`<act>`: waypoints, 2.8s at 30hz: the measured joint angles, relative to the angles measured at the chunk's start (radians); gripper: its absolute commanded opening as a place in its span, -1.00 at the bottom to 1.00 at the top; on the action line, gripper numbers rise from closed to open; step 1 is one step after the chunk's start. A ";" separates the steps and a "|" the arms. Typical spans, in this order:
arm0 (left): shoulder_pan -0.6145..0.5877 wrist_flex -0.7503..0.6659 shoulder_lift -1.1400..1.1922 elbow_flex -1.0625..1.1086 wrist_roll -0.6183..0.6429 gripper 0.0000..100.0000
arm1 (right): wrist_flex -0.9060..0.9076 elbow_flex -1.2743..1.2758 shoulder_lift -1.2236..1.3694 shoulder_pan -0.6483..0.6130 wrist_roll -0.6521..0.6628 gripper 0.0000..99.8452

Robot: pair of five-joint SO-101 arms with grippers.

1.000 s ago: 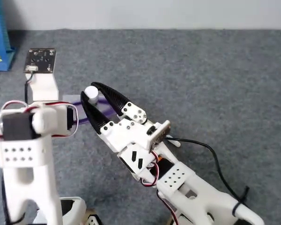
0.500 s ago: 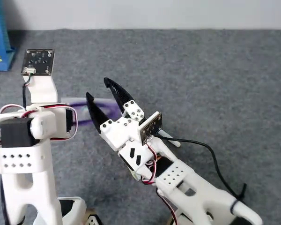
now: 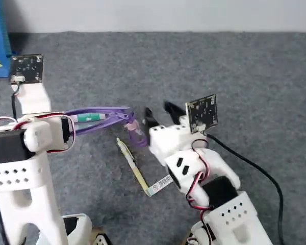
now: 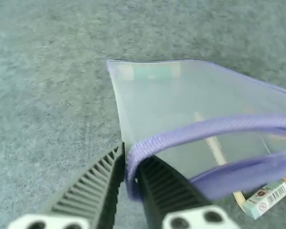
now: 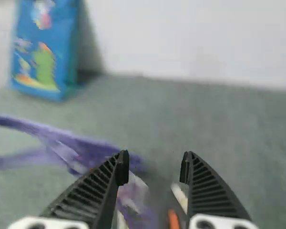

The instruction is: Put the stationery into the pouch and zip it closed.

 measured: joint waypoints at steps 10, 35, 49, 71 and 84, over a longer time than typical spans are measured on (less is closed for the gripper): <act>-0.043 0.000 0.000 0.000 0.000 -0.98 | 0.166 -0.003 0.293 0.114 0.098 -0.67; -0.046 0.000 -0.015 0.034 0.000 -0.98 | 0.002 -0.669 1.422 0.043 0.273 -0.74; -0.046 0.000 -0.015 0.034 0.000 -0.98 | 0.150 -0.726 1.425 0.143 0.368 -0.98; -0.046 0.000 -0.015 0.034 0.000 -0.98 | 0.583 -0.724 0.413 0.028 0.296 -0.98; -0.046 0.000 -0.015 0.034 0.000 -0.98 | 0.210 -0.551 0.083 -0.245 0.153 -0.99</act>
